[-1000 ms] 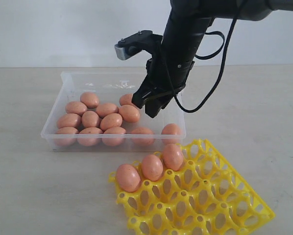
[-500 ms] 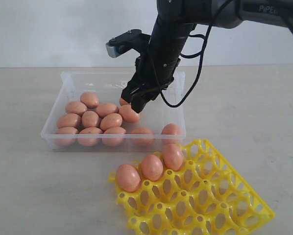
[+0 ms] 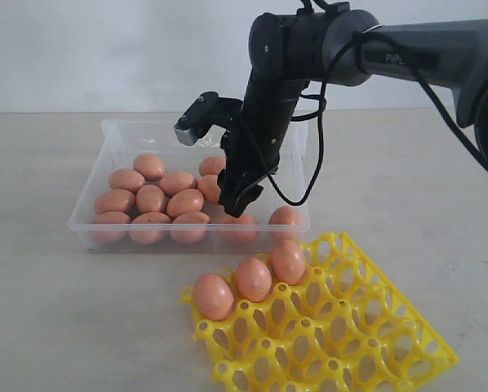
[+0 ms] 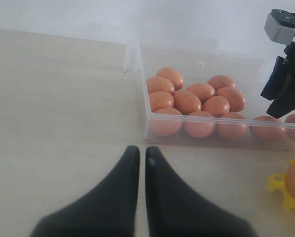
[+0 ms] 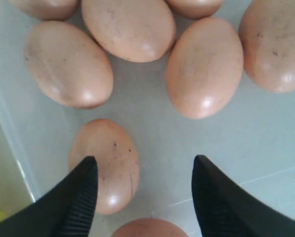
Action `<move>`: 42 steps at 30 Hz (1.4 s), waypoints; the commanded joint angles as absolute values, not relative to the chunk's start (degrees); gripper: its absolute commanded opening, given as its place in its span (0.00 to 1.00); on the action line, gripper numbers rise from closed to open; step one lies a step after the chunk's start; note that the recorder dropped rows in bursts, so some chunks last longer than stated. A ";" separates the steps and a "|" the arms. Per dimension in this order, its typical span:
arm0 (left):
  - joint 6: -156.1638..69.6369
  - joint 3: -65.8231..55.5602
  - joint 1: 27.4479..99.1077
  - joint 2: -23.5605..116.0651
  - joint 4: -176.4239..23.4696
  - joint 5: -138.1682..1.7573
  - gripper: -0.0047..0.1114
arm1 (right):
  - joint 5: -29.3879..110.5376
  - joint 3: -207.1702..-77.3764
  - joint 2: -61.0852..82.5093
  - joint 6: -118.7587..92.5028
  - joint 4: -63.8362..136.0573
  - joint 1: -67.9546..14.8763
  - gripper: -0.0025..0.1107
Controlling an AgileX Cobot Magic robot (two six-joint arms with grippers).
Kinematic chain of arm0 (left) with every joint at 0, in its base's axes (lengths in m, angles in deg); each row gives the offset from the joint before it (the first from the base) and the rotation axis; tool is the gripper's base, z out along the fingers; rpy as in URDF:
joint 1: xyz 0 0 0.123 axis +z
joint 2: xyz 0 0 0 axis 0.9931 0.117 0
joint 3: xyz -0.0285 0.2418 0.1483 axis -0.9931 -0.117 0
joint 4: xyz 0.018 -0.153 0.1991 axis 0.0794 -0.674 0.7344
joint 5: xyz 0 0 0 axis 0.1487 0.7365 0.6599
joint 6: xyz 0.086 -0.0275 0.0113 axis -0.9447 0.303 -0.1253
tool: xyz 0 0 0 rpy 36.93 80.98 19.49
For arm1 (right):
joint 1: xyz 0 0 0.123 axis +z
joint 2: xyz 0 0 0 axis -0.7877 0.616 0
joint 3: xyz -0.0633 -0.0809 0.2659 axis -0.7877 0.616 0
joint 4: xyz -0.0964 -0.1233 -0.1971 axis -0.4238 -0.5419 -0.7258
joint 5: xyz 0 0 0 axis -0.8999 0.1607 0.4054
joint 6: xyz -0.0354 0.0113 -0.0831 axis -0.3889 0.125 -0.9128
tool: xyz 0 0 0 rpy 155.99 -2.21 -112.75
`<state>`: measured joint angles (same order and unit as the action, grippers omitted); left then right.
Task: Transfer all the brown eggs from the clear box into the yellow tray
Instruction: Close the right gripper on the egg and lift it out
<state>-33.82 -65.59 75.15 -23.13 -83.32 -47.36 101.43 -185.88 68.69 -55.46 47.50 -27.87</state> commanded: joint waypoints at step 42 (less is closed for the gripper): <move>-34.06 -65.82 75.01 -22.89 -83.08 -47.90 0.08 | 98.74 -186.07 74.10 -65.42 50.88 -27.96 0.02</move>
